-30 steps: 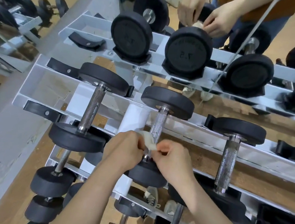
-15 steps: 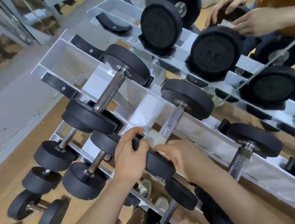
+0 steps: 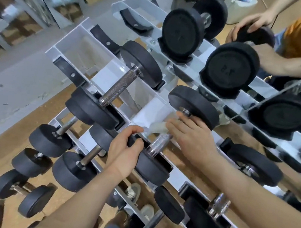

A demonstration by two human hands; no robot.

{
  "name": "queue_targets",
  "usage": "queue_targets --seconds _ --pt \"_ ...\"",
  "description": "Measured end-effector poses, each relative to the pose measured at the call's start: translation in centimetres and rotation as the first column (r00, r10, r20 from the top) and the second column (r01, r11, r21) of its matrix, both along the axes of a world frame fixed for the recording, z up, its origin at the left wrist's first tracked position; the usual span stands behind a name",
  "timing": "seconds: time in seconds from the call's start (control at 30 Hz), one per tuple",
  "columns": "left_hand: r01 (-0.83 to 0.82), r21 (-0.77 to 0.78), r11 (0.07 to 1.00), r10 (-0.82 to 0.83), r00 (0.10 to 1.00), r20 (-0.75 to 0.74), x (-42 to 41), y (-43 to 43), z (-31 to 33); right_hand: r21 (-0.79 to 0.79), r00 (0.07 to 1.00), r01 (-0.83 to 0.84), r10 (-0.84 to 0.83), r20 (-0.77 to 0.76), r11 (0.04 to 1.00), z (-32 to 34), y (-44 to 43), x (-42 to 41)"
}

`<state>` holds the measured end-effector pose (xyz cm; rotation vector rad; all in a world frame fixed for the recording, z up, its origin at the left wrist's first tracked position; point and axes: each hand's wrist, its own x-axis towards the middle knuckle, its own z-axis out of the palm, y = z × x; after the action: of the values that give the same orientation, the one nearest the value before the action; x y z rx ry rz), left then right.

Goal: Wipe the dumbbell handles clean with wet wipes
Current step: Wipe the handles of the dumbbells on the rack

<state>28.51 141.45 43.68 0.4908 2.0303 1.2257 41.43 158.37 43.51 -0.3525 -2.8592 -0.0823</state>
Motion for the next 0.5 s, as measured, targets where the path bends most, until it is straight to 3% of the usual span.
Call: queue_targets --seconds 0.1,0.23,0.33,0.4,0.43,0.5 --pt "0.001 0.000 1.000 -0.001 1.000 0.001 -0.1 0.0 0.1 -0.072 0.992 0.113 -0.116 -0.049 0.991 -1.2 -1.8 -0.1" --pt "0.007 0.030 1.000 -0.007 1.000 -0.019 0.0 0.1 0.1 -0.318 0.989 -0.141 0.150 0.004 0.938 -1.4 -5.2 1.1" --pt "0.013 0.039 0.999 -0.013 1.000 -0.008 -0.2 0.1 -0.1 -0.203 0.967 -0.233 0.249 0.060 0.951 -1.0 -2.3 1.3" --pt "0.019 0.017 1.000 -0.019 1.000 -0.007 -0.2 0.0 -0.3 -0.195 0.998 -0.061 0.059 -0.018 0.979 -1.1 0.0 1.6" --pt "0.016 0.015 1.000 -0.016 1.000 -0.010 -0.2 -0.1 -0.4 -0.253 0.995 0.053 -0.074 -0.073 0.966 -1.4 0.2 1.7" --pt "0.007 0.024 1.000 -0.007 1.000 -0.018 -0.1 0.0 -0.4 -0.350 0.978 0.132 -0.180 -0.109 0.928 -2.1 -1.8 1.2"
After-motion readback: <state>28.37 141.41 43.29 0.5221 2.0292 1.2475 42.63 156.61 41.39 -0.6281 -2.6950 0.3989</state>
